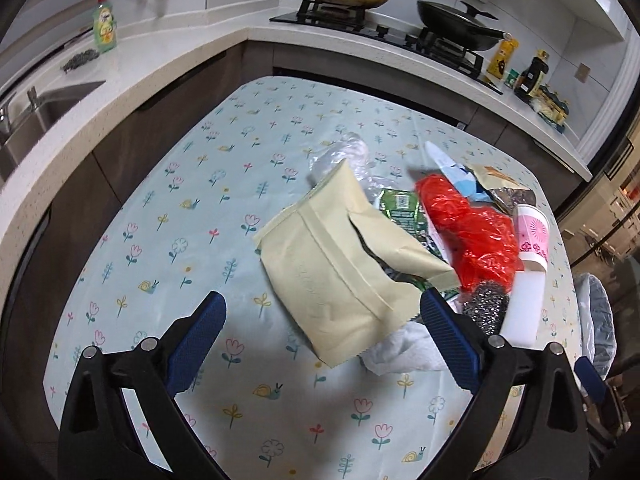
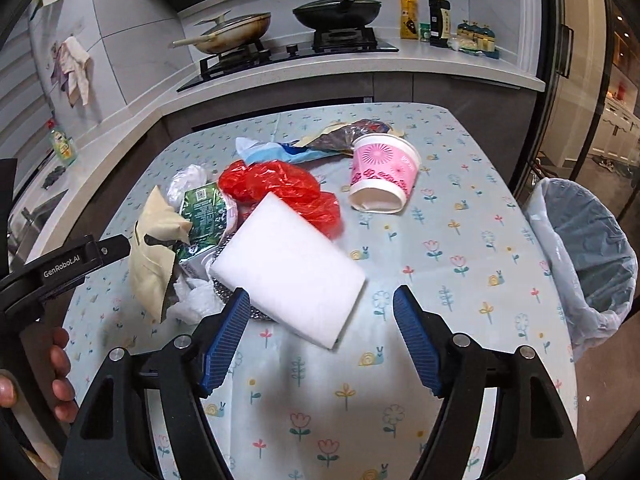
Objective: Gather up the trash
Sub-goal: 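Grasp the white sponge with the right tool while the left tool approaches the beige paper bag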
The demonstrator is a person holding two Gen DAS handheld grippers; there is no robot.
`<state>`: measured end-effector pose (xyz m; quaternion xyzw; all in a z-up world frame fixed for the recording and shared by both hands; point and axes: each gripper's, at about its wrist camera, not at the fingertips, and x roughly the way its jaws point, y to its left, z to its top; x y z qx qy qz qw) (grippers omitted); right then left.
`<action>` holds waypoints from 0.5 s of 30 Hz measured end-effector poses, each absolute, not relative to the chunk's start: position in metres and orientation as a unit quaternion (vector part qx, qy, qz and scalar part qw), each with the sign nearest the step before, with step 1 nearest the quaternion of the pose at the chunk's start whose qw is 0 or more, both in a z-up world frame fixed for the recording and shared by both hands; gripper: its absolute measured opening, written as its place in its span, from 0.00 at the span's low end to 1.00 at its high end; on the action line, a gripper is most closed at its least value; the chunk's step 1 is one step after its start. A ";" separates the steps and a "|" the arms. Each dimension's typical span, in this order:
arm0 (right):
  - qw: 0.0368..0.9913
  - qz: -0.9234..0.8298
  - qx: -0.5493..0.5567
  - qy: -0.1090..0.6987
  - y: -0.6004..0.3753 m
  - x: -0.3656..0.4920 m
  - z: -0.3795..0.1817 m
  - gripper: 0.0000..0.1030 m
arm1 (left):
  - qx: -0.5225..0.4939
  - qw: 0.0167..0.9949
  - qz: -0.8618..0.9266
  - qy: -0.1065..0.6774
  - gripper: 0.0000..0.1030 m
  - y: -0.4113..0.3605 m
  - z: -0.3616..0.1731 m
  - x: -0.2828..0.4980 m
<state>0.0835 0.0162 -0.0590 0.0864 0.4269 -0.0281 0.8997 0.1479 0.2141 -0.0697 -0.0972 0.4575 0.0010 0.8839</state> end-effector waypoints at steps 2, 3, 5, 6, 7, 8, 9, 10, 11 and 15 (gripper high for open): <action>0.899 -0.023 0.083 0.429 0.026 0.090 -0.063 0.69 | -0.103 0.882 0.003 0.459 0.91 0.218 -0.072 0.151; 0.899 -0.021 0.083 0.429 0.029 0.092 -0.064 0.69 | -0.104 0.882 0.003 0.460 0.91 0.219 -0.073 0.153; 0.900 -0.018 0.080 0.428 0.038 0.097 -0.066 0.74 | -0.105 0.881 0.004 0.462 0.91 0.221 -0.076 0.155; 0.900 -0.017 0.077 0.428 0.042 0.099 -0.068 0.74 | -0.105 0.880 0.003 0.463 0.91 0.222 -0.077 0.156; 0.901 -0.016 0.071 0.428 0.047 0.102 -0.069 0.75 | -0.106 0.880 0.003 0.464 0.90 0.223 -0.078 0.157; 0.901 -0.017 0.067 0.428 0.050 0.104 -0.070 0.76 | -0.107 0.879 0.003 0.465 0.91 0.224 -0.079 0.158; 0.901 -0.018 0.063 0.428 0.054 0.108 -0.072 0.77 | -0.109 0.878 0.002 0.466 0.91 0.225 -0.080 0.159; 0.901 -0.018 0.060 0.429 0.057 0.111 -0.074 0.78 | -0.111 0.877 0.002 0.468 0.91 0.226 -0.082 0.159; 0.900 -0.019 0.058 0.431 0.059 0.114 -0.077 0.78 | -0.113 0.876 0.001 0.469 0.91 0.226 -0.083 0.160; 0.898 -0.030 0.060 0.435 0.057 0.122 -0.084 0.78 | -0.120 0.872 -0.005 0.474 0.91 0.226 -0.088 0.163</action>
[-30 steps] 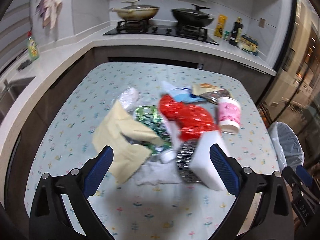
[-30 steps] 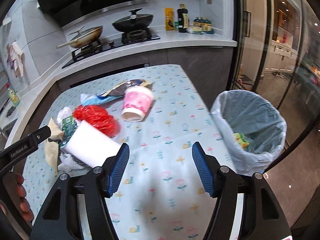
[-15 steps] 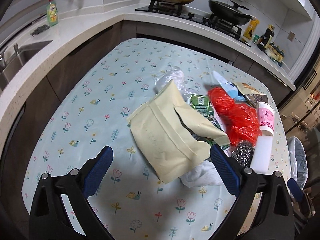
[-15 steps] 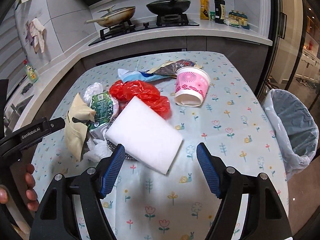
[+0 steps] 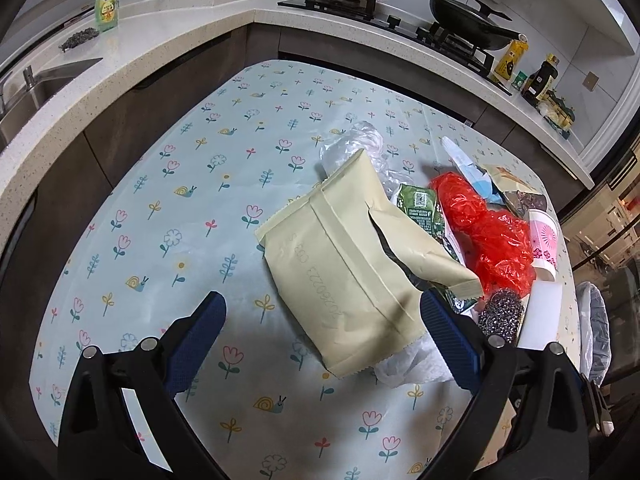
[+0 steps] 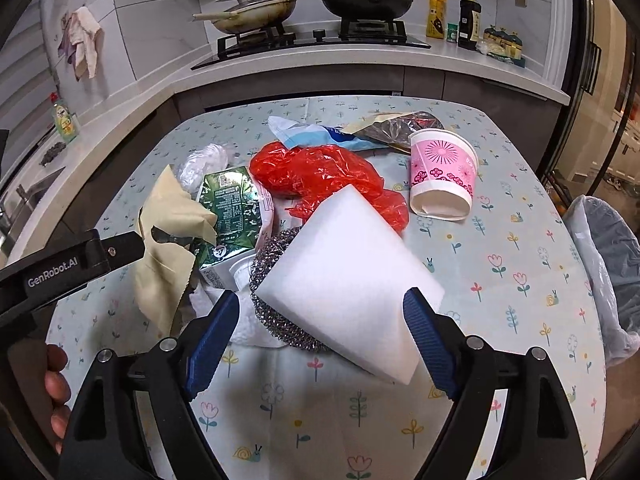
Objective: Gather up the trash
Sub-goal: 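Grasp the white sponge with the right tool while the left tool approaches the beige paper bag, then close the left tool on the beige paper bag and lift it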
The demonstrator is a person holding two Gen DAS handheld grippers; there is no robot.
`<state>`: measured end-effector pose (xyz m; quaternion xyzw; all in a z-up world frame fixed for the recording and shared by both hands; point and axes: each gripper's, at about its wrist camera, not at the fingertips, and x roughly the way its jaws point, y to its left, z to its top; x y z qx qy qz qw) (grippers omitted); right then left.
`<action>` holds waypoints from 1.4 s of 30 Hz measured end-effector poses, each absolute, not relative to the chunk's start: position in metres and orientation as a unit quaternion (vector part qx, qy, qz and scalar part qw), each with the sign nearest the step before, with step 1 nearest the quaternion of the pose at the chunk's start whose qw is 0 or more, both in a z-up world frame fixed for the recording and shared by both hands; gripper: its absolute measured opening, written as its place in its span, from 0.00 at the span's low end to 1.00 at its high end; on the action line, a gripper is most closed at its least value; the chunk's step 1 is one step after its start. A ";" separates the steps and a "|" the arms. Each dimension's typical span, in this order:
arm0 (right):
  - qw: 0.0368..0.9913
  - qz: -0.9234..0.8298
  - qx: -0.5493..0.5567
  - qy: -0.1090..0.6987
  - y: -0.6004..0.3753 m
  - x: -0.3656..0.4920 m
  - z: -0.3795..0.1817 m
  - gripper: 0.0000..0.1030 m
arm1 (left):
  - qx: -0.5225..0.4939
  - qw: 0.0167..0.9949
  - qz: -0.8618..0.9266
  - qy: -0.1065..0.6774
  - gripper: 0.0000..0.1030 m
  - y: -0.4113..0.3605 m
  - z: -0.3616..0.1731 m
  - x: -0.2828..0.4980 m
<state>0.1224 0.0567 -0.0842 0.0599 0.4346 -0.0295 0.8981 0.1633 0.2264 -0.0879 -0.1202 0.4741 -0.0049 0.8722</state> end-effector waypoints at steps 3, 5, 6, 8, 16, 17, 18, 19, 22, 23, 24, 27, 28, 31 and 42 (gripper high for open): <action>0.895 -0.033 0.082 0.437 0.044 0.126 -0.086 0.68 | -0.125 0.869 -0.011 0.479 0.91 0.224 -0.091 0.167; 0.896 -0.033 0.096 0.432 0.035 0.125 -0.084 0.64 | -0.129 0.867 -0.016 0.480 0.91 0.220 -0.092 0.170; 0.897 -0.034 0.098 0.429 0.033 0.124 -0.081 0.62 | -0.131 0.866 -0.018 0.482 0.91 0.219 -0.092 0.171; 0.899 -0.036 0.102 0.423 0.027 0.121 -0.076 0.57 | -0.135 0.865 -0.021 0.483 0.91 0.215 -0.093 0.175; 0.905 -0.044 0.125 0.405 0.002 0.112 -0.061 0.42 | -0.131 0.858 -0.011 0.497 0.92 0.210 -0.108 0.190; 0.906 -0.044 0.125 0.403 0.000 0.110 -0.060 0.40 | -0.133 0.857 -0.011 0.497 0.91 0.212 -0.109 0.190; 0.906 -0.046 0.126 0.400 -0.002 0.109 -0.058 0.39 | -0.137 0.857 -0.011 0.497 0.85 0.214 -0.110 0.190; 0.907 -0.046 0.128 0.399 -0.005 0.108 -0.057 0.37 | -0.140 0.855 -0.014 0.499 0.81 0.215 -0.111 0.190; 0.907 -0.048 0.137 0.395 -0.014 0.105 -0.053 0.34 | -0.150 0.854 -0.022 0.498 0.64 0.220 -0.110 0.188; 0.907 -0.048 0.140 0.394 -0.017 0.104 -0.052 0.33 | -0.148 0.857 -0.023 0.494 0.57 0.219 -0.108 0.187; 0.907 -0.049 0.143 0.393 -0.020 0.103 -0.051 0.32 | -0.143 0.859 -0.028 0.491 0.42 0.218 -0.105 0.186; 0.907 -0.050 0.152 0.389 -0.028 0.098 -0.048 0.32 | -0.139 0.857 -0.046 0.495 0.13 0.213 -0.101 0.185; 0.909 -0.049 0.155 0.384 -0.030 0.095 -0.048 0.32 | -0.138 0.857 -0.046 0.494 0.08 0.212 -0.099 0.183; 0.911 -0.050 0.159 0.376 -0.038 0.088 -0.044 0.32 | -0.135 0.859 -0.050 0.491 0.02 0.208 -0.095 0.178; 0.919 -0.063 0.192 0.338 -0.071 0.059 -0.022 0.32 | -0.118 0.886 -0.070 0.443 0.00 0.184 -0.040 0.152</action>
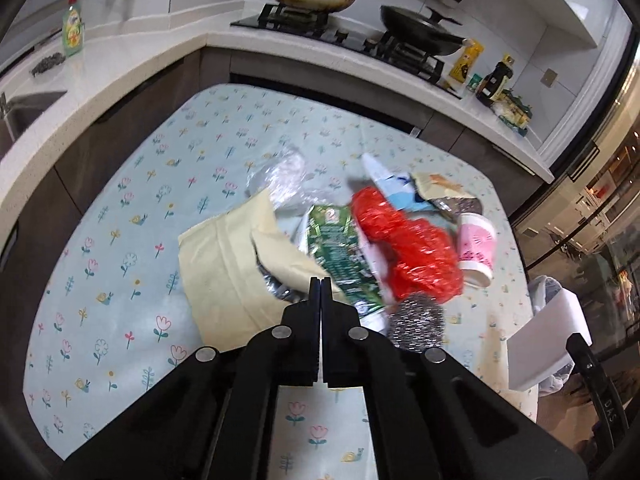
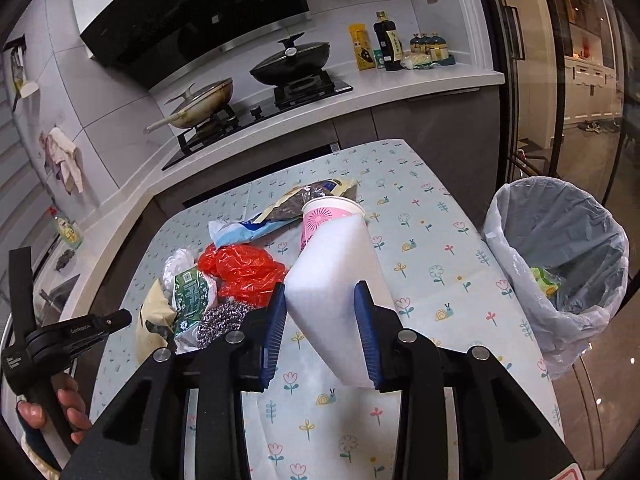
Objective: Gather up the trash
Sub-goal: 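Close the left tool on the beige paper bag and lift it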
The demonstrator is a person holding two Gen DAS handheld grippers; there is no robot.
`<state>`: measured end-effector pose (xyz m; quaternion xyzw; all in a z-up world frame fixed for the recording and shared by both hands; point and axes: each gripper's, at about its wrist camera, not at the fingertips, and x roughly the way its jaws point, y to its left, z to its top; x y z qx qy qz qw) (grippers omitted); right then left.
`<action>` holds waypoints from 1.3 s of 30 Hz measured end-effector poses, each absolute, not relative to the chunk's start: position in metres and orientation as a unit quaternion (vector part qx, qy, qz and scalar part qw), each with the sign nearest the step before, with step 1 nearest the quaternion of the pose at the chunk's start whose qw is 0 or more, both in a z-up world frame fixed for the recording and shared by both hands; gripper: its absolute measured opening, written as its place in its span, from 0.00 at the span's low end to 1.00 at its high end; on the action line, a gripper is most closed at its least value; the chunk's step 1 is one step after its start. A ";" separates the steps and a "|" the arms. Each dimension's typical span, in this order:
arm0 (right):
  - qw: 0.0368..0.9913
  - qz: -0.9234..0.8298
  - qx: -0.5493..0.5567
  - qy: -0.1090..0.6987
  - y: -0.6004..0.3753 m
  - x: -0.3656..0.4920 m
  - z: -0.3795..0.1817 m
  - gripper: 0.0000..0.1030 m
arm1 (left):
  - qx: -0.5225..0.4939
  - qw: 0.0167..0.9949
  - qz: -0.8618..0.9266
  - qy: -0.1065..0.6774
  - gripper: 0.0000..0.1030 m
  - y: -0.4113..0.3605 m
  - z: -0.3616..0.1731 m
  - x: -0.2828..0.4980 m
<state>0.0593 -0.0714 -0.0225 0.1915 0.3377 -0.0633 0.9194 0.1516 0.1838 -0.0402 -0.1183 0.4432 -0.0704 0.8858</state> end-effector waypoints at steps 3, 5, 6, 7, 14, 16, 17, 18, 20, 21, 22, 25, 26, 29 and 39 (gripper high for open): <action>0.920 -0.068 0.199 0.332 -0.081 0.052 -0.020 0.32 | -0.121 0.888 -0.072 0.439 0.02 0.180 -0.033 0.150; 0.920 -0.071 0.200 0.329 -0.086 0.048 -0.019 0.32 | -0.126 0.885 -0.054 0.445 0.28 0.182 -0.037 0.154; 0.920 -0.073 0.201 0.328 -0.089 0.046 -0.018 0.32 | -0.129 0.884 -0.042 0.448 0.61 0.184 -0.040 0.156; 0.920 -0.075 0.202 0.328 -0.091 0.045 -0.019 0.32 | -0.134 0.886 -0.021 0.443 0.74 0.188 -0.043 0.157; 0.913 -0.087 0.205 0.341 -0.101 0.047 -0.030 0.32 | -0.163 0.862 0.028 0.480 0.86 0.211 -0.085 0.194; 0.913 -0.087 0.202 0.344 -0.099 0.052 -0.032 0.32 | -0.167 0.854 0.043 0.491 0.86 0.217 -0.098 0.203; 0.913 -0.086 0.200 0.346 -0.098 0.053 -0.032 0.32 | -0.172 0.849 0.045 0.497 0.85 0.220 -0.103 0.207; 0.912 -0.086 0.198 0.349 -0.097 0.056 -0.034 0.32 | -0.178 0.845 0.044 0.503 0.78 0.222 -0.108 0.209; 0.911 -0.083 0.198 0.353 -0.093 0.061 -0.036 0.32 | -0.188 0.835 0.033 0.516 0.66 0.223 -0.116 0.212; 0.910 -0.081 0.197 0.355 -0.092 0.062 -0.037 0.32 | -0.184 0.837 0.034 0.514 0.58 0.223 -0.117 0.211; 0.910 -0.079 0.195 0.357 -0.091 0.064 -0.038 0.32 | -0.177 0.841 0.032 0.510 0.51 0.222 -0.116 0.210; 0.910 -0.073 0.193 0.360 -0.086 0.067 -0.039 0.32 | -0.165 0.846 0.014 0.506 0.27 0.219 -0.112 0.206; 0.911 -0.071 0.192 0.359 -0.085 0.066 -0.039 0.32 | -0.161 0.849 0.015 0.502 0.23 0.219 -0.110 0.203; 0.912 -0.067 0.192 0.355 -0.083 0.063 -0.035 0.32 | -0.154 0.854 0.011 0.497 0.16 0.216 -0.103 0.199; 0.919 -0.073 0.206 0.327 -0.105 0.040 -0.016 0.32 | -0.136 0.882 -0.033 0.451 0.15 0.177 -0.037 0.163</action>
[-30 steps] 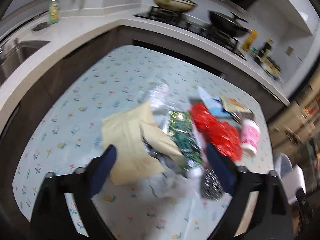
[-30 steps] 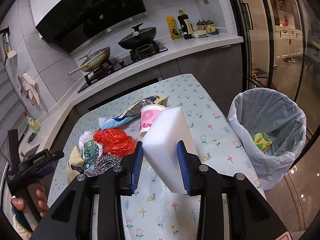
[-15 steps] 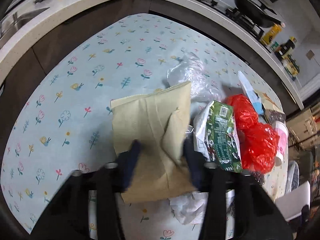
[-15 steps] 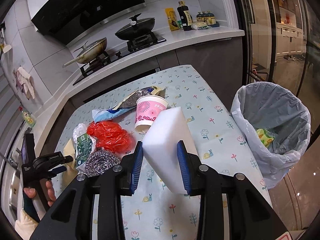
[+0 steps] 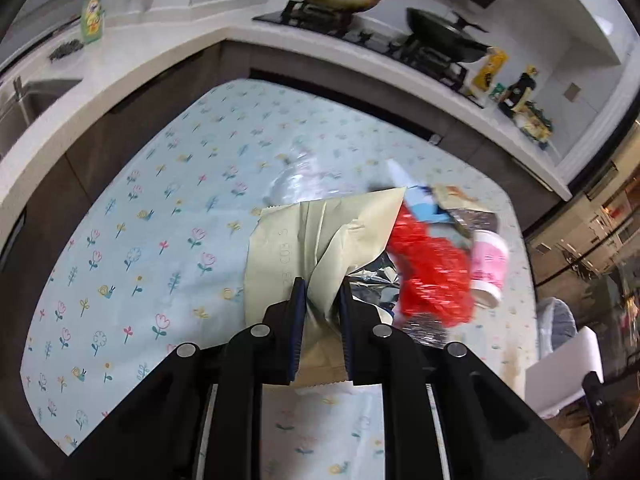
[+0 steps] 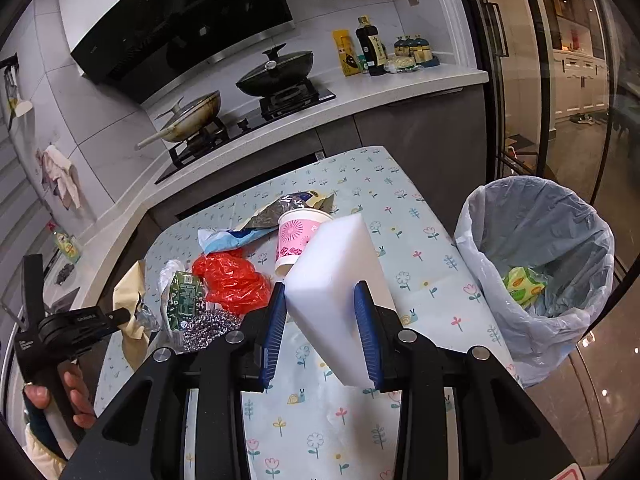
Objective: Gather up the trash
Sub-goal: 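Close the left tool on the beige paper bag and lift it, then carry the paper bag with the left tool while the right tool carries the sponge over the bin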
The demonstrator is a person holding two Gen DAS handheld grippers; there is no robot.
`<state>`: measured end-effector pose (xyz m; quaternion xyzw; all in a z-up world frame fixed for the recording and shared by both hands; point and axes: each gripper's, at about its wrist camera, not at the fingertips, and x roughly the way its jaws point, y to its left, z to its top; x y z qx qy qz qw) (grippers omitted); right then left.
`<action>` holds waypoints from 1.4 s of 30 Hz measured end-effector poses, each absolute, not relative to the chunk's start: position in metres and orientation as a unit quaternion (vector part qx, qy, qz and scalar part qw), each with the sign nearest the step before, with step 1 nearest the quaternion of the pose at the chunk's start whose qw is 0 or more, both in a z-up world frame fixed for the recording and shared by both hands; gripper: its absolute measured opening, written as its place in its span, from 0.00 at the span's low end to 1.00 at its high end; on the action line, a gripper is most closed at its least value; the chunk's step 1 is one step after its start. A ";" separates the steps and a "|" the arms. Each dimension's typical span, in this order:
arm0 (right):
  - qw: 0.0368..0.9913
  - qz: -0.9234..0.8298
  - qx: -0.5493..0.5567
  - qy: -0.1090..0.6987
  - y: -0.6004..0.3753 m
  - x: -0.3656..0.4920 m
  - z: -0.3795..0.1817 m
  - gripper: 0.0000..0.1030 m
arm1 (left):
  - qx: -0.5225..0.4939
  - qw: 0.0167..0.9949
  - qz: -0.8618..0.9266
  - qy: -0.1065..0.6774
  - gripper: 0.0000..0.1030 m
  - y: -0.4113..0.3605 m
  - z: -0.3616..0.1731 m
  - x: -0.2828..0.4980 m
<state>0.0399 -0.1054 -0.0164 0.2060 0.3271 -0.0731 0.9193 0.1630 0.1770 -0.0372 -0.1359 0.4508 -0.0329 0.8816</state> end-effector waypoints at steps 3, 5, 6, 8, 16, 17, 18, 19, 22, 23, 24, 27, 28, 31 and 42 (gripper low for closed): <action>0.921 -0.079 0.211 0.317 -0.117 0.030 -0.010 0.32 | -0.128 0.889 -0.060 0.435 0.15 0.154 -0.014 0.151; 0.922 -0.084 0.216 0.310 -0.126 0.022 -0.008 0.32 | -0.121 0.892 -0.081 0.428 0.15 0.134 -0.001 0.144; 0.922 -0.087 0.217 0.308 -0.131 0.019 -0.007 0.32 | -0.117 0.893 -0.091 0.425 0.15 0.124 0.003 0.141; 0.922 -0.096 0.223 0.303 -0.142 0.011 -0.005 0.32 | -0.107 0.893 -0.115 0.421 0.15 0.099 0.011 0.135; 0.915 -0.145 0.243 0.288 -0.196 -0.023 -0.005 0.32 | -0.062 0.880 -0.202 0.426 0.16 -0.007 0.019 0.117; 0.913 -0.152 0.246 0.286 -0.205 -0.027 -0.005 0.32 | -0.056 0.878 -0.212 0.426 0.16 -0.019 0.019 0.114; 0.912 -0.160 0.249 0.285 -0.214 -0.031 -0.006 0.32 | -0.051 0.874 -0.224 0.428 0.16 -0.033 0.018 0.112; 0.910 -0.164 0.251 0.285 -0.219 -0.033 -0.007 0.32 | -0.044 0.871 -0.236 0.428 0.16 -0.048 0.018 0.110; 0.906 -0.180 0.260 0.281 -0.239 -0.041 -0.009 0.32 | -0.028 0.860 -0.271 0.432 0.16 -0.089 0.014 0.103; 0.905 -0.186 0.262 0.279 -0.246 -0.044 -0.010 0.32 | -0.022 0.856 -0.282 0.433 0.16 -0.103 0.013 0.101; 0.904 -0.190 0.264 0.278 -0.251 -0.045 -0.011 0.32 | -0.018 0.852 -0.292 0.434 0.16 -0.115 0.011 0.099; 0.901 -0.204 0.268 0.273 -0.266 -0.047 -0.014 0.32 | -0.007 0.834 -0.333 0.440 0.16 -0.151 0.003 0.097; 0.900 -0.208 0.269 0.272 -0.271 -0.047 -0.015 0.32 | -0.003 0.830 -0.340 0.441 0.16 -0.161 0.000 0.097; 0.896 -0.222 0.276 0.267 -0.288 -0.046 -0.019 0.32 | 0.016 0.824 -0.349 0.447 0.17 -0.192 -0.011 0.099; 0.885 -0.246 0.290 0.268 -0.319 -0.040 -0.032 0.33 | 0.014 0.785 -0.373 0.494 0.25 -0.245 -0.048 0.123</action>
